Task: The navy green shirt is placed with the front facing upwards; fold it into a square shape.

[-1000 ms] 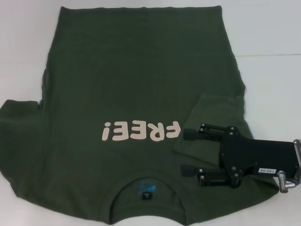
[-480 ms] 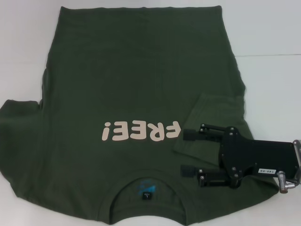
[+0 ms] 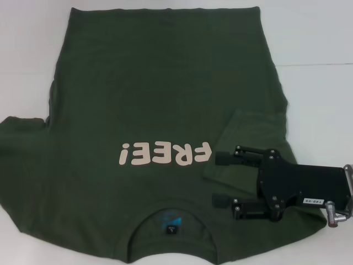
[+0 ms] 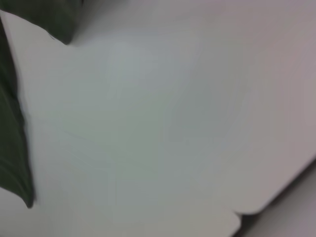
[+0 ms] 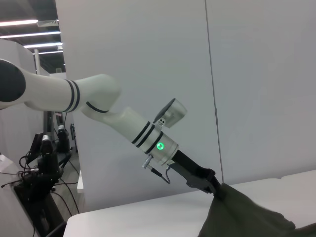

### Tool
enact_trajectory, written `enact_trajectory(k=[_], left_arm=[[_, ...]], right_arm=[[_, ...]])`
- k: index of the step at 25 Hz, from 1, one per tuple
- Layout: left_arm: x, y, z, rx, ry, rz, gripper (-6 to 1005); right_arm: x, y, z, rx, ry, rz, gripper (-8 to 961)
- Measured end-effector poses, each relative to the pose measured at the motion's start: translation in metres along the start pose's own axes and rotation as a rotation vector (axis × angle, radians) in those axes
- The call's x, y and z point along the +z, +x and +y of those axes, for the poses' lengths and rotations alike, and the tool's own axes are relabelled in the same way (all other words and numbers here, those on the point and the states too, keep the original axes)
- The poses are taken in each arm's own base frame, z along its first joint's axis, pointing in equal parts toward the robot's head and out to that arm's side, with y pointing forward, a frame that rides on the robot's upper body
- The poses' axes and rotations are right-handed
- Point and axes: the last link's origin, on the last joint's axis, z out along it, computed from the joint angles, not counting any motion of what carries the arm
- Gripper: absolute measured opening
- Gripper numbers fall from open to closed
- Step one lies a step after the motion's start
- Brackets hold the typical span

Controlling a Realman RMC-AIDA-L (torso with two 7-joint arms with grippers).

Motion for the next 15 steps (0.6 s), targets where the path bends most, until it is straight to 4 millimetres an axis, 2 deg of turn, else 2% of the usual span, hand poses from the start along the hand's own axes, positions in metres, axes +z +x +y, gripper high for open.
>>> enact_trajectory(k=[9,12,15], left_arm=[[-0.009,0.002,-0.010,0.010,0.035,0.025,2],[-0.008,-0.001,-0.003,0.003,0.006,0.015,1],[-0.006,-0.003,0.017,-0.005,-0.076,0.006,1]], right_arm=[[0.001,0.001,0.001,0.009,-0.002,-0.004,835],[0.001,0.001,0.001,0.009,-0.001,-0.004,835],[0.001,0.002,0.000,0.010,0.003,-0.001,835]])
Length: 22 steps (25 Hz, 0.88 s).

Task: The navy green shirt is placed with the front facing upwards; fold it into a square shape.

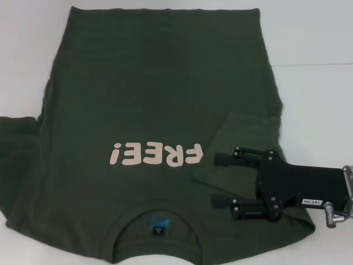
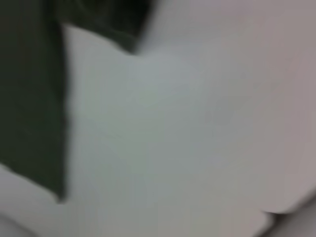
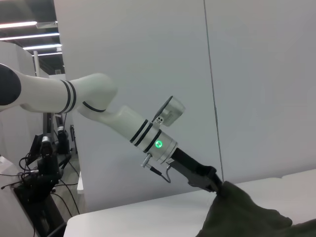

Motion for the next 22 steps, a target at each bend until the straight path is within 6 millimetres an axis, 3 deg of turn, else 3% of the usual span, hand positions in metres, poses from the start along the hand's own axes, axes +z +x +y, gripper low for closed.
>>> enact_trajectory(k=[9,16,22], left_arm=[[0.013,-0.010,0.081,0.024,-0.303,-0.041,1],[0.033,-0.032,0.116,0.007,-0.423,-0.098,2],[0.051,-0.046,0.132,0.037,-0.409,-0.117,3]], right_arm=[[-0.002,0.001,0.000,0.004,0.010,0.000,834],[-0.004,0.003,0.000,0.007,0.019,0.000,835],[-0.005,0.003,0.000,0.007,0.022,0.001,834]])
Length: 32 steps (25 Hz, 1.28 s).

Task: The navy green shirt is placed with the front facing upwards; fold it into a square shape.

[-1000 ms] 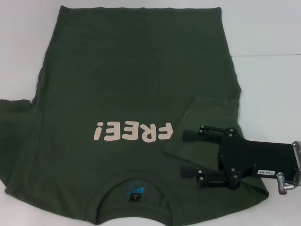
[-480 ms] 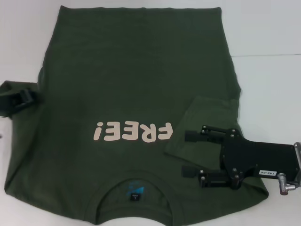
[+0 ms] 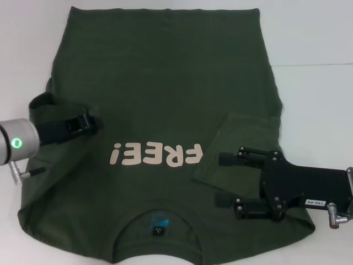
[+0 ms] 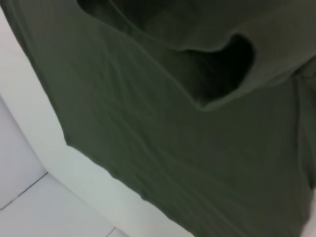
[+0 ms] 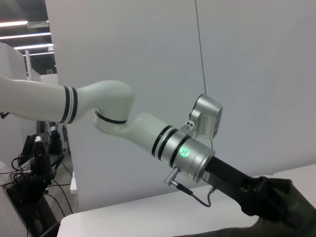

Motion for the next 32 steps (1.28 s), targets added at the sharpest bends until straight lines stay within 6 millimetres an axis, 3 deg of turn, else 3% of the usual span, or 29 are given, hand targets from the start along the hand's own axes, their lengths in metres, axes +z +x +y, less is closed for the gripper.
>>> enact_trajectory(k=[13,19,24,32], left_arm=[[0.023,-0.020,-0.001,0.033,0.012,-0.066,14],[0.026,-0.021,-0.002,-0.006,0.008,-0.064,139],[0.023,-0.021,-0.003,-0.019,-0.003,-0.060,337],[-0.001,-0.016,-0.001,0.029,-0.145,-0.010,588]], right_arm=[[0.000,0.000,0.000,0.000,0.003,0.001,832],[0.001,0.000,0.000,-0.003,-0.001,0.002,831],[0.000,0.001,0.001,-0.019,0.001,0.000,830],[-0.008,-0.007,-0.004,-0.024,0.012,0.013,834]])
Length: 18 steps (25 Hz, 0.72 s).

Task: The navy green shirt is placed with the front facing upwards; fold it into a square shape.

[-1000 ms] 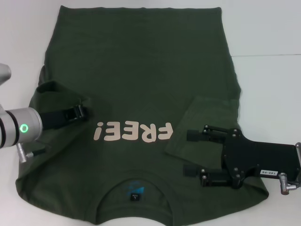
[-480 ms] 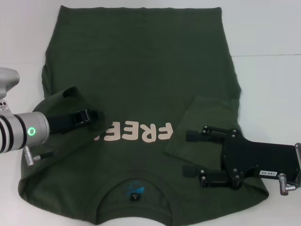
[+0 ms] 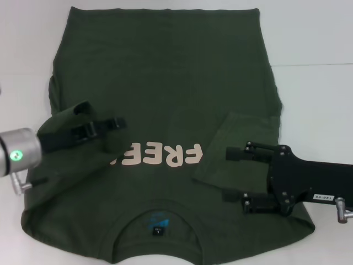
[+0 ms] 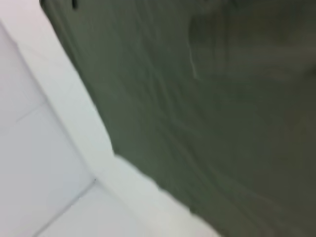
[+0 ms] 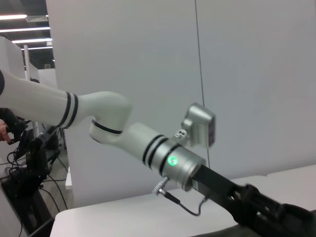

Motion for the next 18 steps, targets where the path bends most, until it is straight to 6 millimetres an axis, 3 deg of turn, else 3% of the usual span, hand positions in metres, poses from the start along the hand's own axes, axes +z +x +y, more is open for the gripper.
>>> enact_trajectory(k=[6,10,18], left_arm=[[-0.012,0.007,-0.012,0.015,0.024,0.086,819],[-0.003,0.003,-0.004,0.258,0.007,0.057,868],[0.011,-0.010,0.003,0.509,-0.013,0.000,887]], right_arm=[[-0.001,0.000,0.000,0.017,0.002,0.002,837],[0.001,0.001,0.002,0.027,0.000,-0.005,832],[0.003,0.006,0.005,0.060,-0.004,-0.014,831]])
